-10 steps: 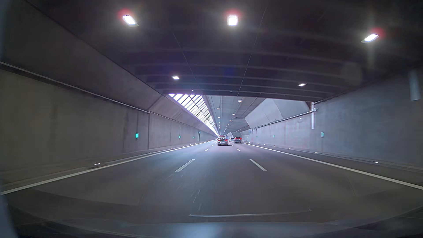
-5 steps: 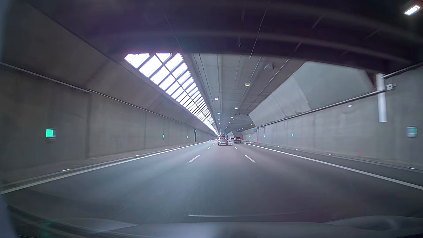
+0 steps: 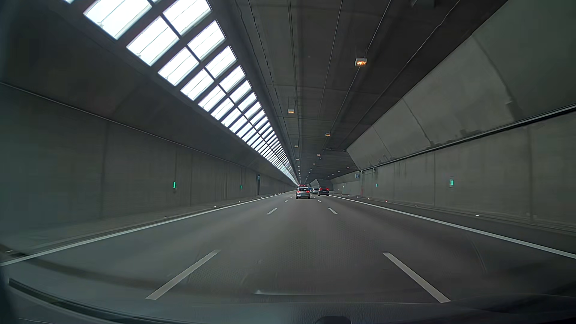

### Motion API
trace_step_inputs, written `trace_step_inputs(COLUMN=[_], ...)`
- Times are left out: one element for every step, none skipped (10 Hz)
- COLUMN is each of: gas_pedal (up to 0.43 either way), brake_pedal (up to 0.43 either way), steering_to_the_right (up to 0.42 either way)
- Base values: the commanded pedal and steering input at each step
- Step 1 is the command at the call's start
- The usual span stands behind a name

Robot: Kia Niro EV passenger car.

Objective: Follow the waypoints while adhering to traffic rules and regulations

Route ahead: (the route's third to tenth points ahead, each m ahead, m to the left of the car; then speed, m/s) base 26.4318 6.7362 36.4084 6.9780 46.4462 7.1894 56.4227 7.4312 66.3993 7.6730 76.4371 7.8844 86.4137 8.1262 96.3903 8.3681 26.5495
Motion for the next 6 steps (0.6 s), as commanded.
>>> trace_step_inputs(gas_pedal=[0.087,0.087,0.087,0.087,0.087,0.087], brake_pedal=[0.000,0.000,0.000,0.000,0.000,0.000], steering_to_the_right=[0.000,0.000,0.000,0.000,0.000,-0.001])
